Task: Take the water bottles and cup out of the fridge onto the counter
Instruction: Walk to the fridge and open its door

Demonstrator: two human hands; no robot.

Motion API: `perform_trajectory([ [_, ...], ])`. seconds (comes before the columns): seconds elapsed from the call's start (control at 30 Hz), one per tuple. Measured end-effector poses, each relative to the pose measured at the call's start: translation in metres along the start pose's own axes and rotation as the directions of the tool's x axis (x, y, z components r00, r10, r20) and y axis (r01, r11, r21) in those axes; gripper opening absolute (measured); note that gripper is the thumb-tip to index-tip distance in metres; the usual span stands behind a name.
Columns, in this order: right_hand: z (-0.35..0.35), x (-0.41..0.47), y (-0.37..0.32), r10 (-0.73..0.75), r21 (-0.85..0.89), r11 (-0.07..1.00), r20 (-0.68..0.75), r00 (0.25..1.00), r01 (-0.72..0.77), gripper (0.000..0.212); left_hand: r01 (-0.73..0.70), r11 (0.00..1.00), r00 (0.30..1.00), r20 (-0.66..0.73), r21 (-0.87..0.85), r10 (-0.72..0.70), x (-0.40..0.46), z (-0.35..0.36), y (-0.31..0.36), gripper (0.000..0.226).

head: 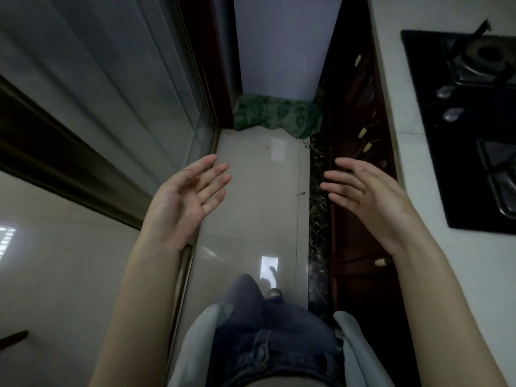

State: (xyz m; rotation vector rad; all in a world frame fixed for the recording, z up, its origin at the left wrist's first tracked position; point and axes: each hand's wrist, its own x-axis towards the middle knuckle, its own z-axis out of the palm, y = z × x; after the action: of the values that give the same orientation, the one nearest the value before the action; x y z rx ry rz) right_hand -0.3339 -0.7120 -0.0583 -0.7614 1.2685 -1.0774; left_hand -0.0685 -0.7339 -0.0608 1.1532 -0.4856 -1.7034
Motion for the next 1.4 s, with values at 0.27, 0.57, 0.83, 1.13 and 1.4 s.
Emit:
perform_trajectory([
  [0.27, 0.01, 0.115, -0.035, -0.046, -0.032, 0.998, -0.01, 0.999, 0.045, 0.032, 0.019, 1.0, 1.0, -0.002, -0.024, -0.019, 0.105, 0.017, 0.039, 0.028],
  [0.57, 0.049, 0.254, -0.089, -0.108, -0.041, 0.993, 0.002, 0.994, 0.108, 0.035, 0.008, 1.0, 0.998, 0.057, 0.021, -0.009, 0.234, 0.039, 0.12, 0.031],
  [0.83, 0.048, 0.339, -0.122, -0.09, -0.014, 0.996, -0.067, 0.994, 0.089, 0.023, 0.055, 0.993, 0.997, 0.057, 0.106, -0.061, 0.328, 0.077, 0.161, 0.03],
  [1.13, 0.019, 0.461, -0.173, -0.079, -0.01, 0.997, -0.068, 0.995, 0.079, 0.019, 0.033, 0.99, 0.999, -0.009, 0.139, -0.032, 0.439, 0.141, 0.187, 0.03],
  [1.4, -0.007, 0.573, -0.236, -0.098, -0.034, 0.995, -0.015, 0.995, 0.098, 0.02, -0.042, 0.991, 0.998, -0.038, 0.126, 0.047, 0.538, 0.207, 0.214, 0.026],
])
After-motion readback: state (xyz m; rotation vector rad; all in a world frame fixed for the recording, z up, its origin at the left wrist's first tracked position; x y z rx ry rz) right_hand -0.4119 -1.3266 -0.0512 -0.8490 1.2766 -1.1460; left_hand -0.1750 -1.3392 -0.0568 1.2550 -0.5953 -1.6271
